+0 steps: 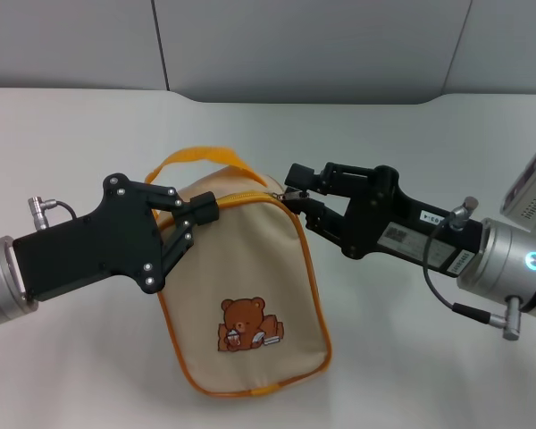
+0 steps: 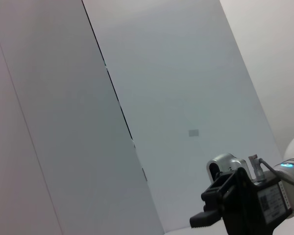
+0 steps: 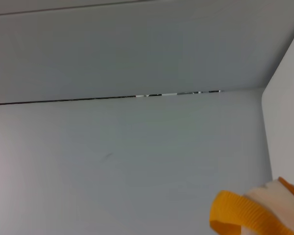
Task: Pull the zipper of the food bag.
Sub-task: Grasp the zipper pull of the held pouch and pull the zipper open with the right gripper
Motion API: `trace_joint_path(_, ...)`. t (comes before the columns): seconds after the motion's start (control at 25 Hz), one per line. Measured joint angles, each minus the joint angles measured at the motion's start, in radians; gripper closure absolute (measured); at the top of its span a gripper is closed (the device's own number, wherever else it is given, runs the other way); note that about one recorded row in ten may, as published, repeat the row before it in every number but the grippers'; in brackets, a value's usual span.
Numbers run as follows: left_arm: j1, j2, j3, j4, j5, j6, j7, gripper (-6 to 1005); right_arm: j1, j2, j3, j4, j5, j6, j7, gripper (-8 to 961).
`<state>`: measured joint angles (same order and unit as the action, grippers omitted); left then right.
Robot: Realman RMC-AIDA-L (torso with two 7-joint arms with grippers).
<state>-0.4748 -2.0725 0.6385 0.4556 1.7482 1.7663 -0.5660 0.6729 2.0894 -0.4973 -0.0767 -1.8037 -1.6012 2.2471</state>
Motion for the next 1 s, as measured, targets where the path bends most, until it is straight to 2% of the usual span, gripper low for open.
trace_joint_path(0.12, 0.002, 0.000, 0.002, 0.000, 0.004, 0.003, 0.000, 980, 0.006, 0.000, 0.001, 0.005, 0.000, 0.014, -0.013, 588)
trace_joint_path(0.24, 0.002, 0.000, 0.002, 0.000, 0.005, 0.004, 0.001, 980, 0.007, 0.001, 0.007, 0.012, 0.009, 0.028, -0.060, 805)
trace_joint_path(0.64, 0.006, 0.000, 0.002, -0.002, 0.003, 0.005, 0.010, 981, 0.015, 0.002, -0.001, 0.014, 0.013, 0.052, -0.134, 952)
trace_joint_path(1.0, 0.022, 0.001, -0.048, -0.002, -0.001, -0.012, -0.004, 981, -0.024, 0.000, -0.002, 0.004, 0.007, 0.062, -0.177, 951)
